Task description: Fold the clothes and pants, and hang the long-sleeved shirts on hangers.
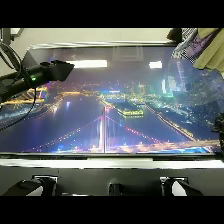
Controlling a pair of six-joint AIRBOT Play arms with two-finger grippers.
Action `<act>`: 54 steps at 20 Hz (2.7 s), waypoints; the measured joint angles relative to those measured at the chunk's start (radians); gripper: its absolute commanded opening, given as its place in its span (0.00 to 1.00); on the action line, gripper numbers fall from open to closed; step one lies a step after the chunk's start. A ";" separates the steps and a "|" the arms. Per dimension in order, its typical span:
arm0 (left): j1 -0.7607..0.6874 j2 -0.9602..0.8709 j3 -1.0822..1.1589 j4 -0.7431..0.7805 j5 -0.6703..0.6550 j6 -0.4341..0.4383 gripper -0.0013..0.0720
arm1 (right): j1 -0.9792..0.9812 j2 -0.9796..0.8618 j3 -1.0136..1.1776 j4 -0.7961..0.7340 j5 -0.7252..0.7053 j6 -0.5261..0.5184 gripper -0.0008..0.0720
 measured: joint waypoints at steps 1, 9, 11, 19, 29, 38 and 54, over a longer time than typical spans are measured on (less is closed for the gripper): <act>0.000 0.000 0.000 0.000 0.000 0.000 0.85 | -0.045 -0.003 0.005 0.012 -0.015 0.000 0.03; 0.000 0.000 0.000 0.000 0.000 0.000 0.85 | -0.410 -0.022 0.019 0.281 -0.103 0.015 0.03; 0.000 0.000 0.000 0.000 0.000 0.000 0.85 | -0.449 -0.029 0.019 0.337 -0.111 -0.002 0.03; 0.000 0.000 0.000 0.000 0.000 0.000 0.85 | -0.487 -0.043 0.019 0.419 -0.135 -0.027 0.04; 0.000 0.005 0.000 0.000 0.000 0.000 0.85 | -0.488 0.112 0.020 0.501 -0.213 -0.030 0.76; 0.003 0.006 0.000 0.025 -0.007 0.000 0.85 | -0.381 0.059 0.019 1.584 -0.240 -0.678 0.73; 0.184 0.060 -0.160 0.381 -0.409 -0.042 0.04 | 0.600 -0.145 -0.412 1.351 0.338 -0.913 0.03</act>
